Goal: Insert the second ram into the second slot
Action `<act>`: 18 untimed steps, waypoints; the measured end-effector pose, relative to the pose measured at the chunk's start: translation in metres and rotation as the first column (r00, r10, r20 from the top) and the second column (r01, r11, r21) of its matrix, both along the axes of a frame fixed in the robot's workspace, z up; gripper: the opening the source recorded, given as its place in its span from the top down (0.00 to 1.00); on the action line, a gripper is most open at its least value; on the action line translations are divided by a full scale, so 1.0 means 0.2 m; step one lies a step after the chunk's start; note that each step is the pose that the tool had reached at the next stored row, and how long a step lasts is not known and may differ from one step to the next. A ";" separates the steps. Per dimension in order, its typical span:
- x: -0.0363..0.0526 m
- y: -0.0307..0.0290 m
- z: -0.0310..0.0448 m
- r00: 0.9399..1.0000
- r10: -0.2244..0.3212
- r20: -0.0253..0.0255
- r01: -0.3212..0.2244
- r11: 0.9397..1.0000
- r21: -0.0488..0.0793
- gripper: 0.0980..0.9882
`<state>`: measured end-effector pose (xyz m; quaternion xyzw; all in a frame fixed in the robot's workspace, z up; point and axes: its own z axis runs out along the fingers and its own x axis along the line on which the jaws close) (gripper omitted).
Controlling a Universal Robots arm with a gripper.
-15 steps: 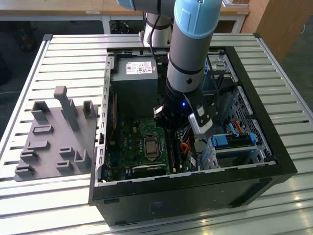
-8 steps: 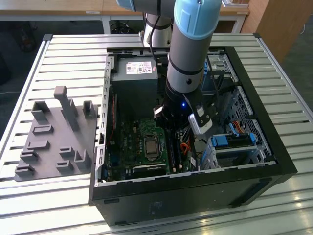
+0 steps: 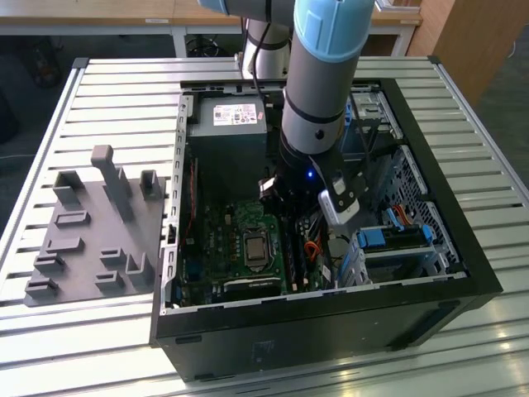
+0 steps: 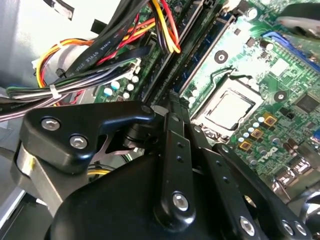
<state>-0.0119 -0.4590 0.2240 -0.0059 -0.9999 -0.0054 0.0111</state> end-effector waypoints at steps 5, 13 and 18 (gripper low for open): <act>-0.001 -0.008 0.005 1.000 0.000 0.000 0.000 1.000 0.000 0.99; -0.005 -0.054 0.004 1.000 0.000 0.000 0.000 1.000 -0.001 0.99; -0.010 -0.073 0.004 1.000 0.000 0.000 0.000 1.000 -0.001 0.99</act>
